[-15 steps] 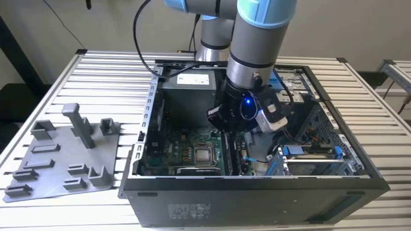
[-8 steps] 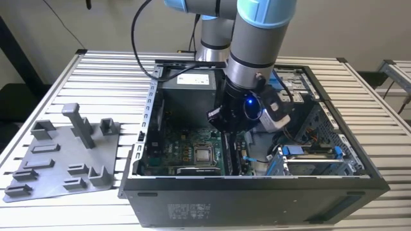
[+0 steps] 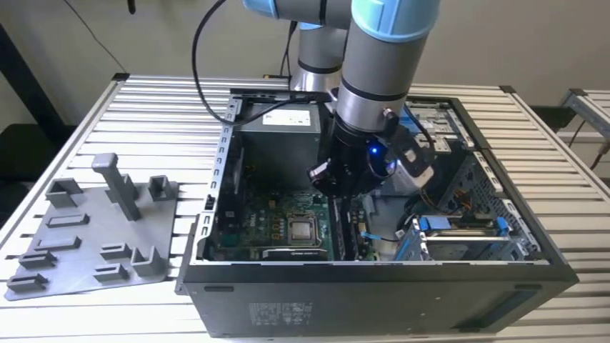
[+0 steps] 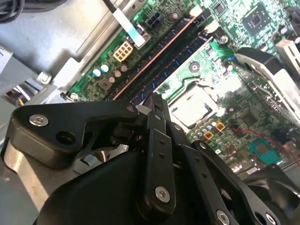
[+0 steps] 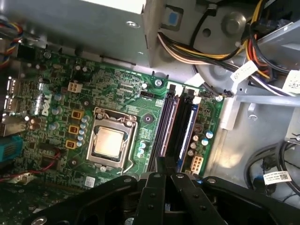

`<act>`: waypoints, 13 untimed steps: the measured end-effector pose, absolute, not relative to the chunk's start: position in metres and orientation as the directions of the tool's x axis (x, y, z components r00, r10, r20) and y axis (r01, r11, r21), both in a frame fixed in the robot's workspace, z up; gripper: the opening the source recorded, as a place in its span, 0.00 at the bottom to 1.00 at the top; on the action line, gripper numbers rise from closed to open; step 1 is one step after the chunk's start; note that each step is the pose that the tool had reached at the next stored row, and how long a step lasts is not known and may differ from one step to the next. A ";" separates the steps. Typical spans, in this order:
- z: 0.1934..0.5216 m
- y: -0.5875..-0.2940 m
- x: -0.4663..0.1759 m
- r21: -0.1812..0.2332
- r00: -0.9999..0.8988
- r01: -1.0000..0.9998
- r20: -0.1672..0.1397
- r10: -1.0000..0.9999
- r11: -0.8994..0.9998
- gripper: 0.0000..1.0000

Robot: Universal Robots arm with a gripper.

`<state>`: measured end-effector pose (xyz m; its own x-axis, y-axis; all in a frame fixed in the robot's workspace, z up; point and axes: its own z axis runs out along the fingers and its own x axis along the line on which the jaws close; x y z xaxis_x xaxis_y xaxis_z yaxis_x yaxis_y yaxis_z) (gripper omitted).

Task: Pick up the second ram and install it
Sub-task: 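Press down the second ram until it locks into place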

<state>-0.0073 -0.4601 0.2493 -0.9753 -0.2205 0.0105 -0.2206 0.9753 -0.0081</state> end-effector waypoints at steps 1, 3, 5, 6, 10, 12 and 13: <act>0.249 -0.460 -0.007 -0.008 -0.973 -0.229 0.010 -0.229 0.973 0.11; 0.249 -0.460 -0.007 -0.008 -0.969 -0.248 0.010 -0.248 0.969 0.11; 0.249 -0.460 -0.007 -0.008 -0.961 -0.278 0.010 -0.278 0.960 0.11; 0.249 -0.460 -0.007 -0.008 -0.955 -0.296 0.010 -0.296 0.955 0.11; 0.249 -0.460 -0.007 -0.008 -0.931 -0.365 0.010 -0.365 0.931 0.11; 0.249 -0.460 -0.007 -0.008 -0.918 -0.396 0.010 -0.396 0.918 0.11; 0.249 -0.460 -0.007 -0.008 -0.911 -0.413 0.011 -0.413 0.911 0.11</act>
<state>-0.0075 -0.4602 0.2493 -0.9109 -0.4126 0.0105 -0.4127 0.9109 -0.0081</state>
